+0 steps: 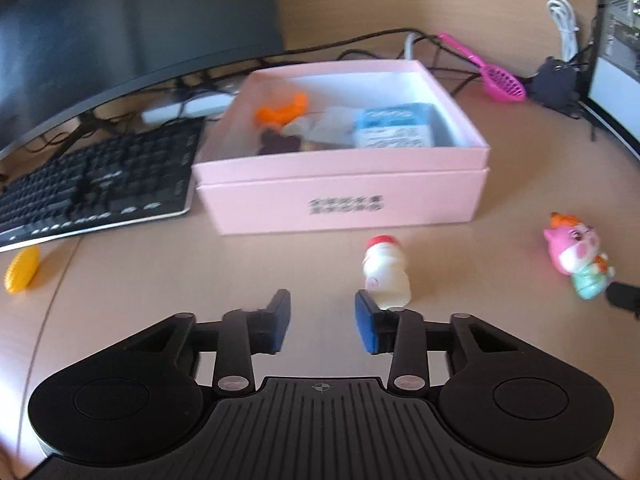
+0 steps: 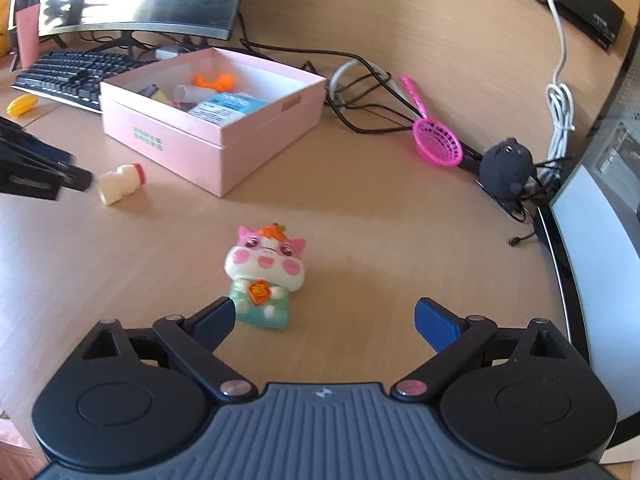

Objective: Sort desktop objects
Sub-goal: 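Grasp the red-capped bottle crosswise with the left tool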

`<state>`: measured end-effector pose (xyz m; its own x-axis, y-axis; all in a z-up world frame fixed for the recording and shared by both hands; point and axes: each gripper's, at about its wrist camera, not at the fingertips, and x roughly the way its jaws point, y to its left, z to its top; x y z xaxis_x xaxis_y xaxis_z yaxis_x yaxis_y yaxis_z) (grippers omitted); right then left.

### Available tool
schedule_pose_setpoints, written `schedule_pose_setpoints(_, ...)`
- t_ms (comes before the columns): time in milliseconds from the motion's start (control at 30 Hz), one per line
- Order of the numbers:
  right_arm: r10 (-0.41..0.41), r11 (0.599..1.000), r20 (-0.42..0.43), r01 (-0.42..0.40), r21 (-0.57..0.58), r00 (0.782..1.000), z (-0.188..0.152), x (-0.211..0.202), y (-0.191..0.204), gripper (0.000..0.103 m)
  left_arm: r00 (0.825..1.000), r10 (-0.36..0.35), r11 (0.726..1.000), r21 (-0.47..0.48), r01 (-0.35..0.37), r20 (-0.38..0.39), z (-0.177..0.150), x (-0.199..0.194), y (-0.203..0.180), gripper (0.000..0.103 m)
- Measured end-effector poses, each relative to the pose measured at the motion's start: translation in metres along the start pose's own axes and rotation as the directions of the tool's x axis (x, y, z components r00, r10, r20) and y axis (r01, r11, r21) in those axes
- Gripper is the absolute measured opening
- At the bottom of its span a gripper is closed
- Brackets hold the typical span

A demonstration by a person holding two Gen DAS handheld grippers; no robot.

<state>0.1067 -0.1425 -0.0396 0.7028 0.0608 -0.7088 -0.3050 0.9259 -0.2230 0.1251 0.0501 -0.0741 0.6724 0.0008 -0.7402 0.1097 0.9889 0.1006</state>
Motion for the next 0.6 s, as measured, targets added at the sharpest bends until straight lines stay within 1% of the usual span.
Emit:
schedule_pose_setpoints(33,0.005,1.000,0.005,-0.005,-0.008,1.000,0.000,-0.002,0.001,0.097,1.000,-0.007,1.000,0.002,0.007,0.004,0.001,0.001,-0.003,0.048)
schedule_pose_setpoints(100,0.009,1.000,0.015,-0.009,-0.025,1.000,-0.001,-0.006,0.003,0.097,1.000,-0.029,1.000,0.001,0.029,0.000,0.003,0.005,-0.007,0.049)
schedule_pose_setpoints(167,0.007,1.000,0.015,-0.007,-0.029,1.000,-0.002,-0.007,0.002,0.097,0.999,-0.050,0.999,-0.003,0.050,-0.006,0.004,0.006,-0.010,0.054)
schedule_pose_setpoints(233,0.001,1.000,0.012,-0.001,-0.025,1.000,-0.004,-0.008,0.000,0.097,0.998,-0.067,0.998,0.000,0.067,-0.004,0.006,0.006,-0.014,0.061)
schedule_pose_setpoints(267,-0.003,1.000,0.010,0.004,-0.021,1.000,-0.004,-0.008,-0.002,0.097,0.997,-0.072,0.997,0.004,0.072,-0.005,0.007,0.007,-0.015,0.062)
schedule_pose_setpoints(467,-0.016,1.000,0.000,0.016,-0.001,1.000,-0.007,-0.007,-0.010,0.097,0.997,-0.077,0.997,0.012,0.077,-0.006,0.009,0.008,-0.021,0.067)
schedule_pose_setpoints(600,-0.007,1.000,0.002,0.007,-0.007,1.000,-0.008,-0.007,-0.008,0.097,0.998,-0.070,0.997,0.012,0.070,-0.004,0.010,0.007,-0.020,0.073)
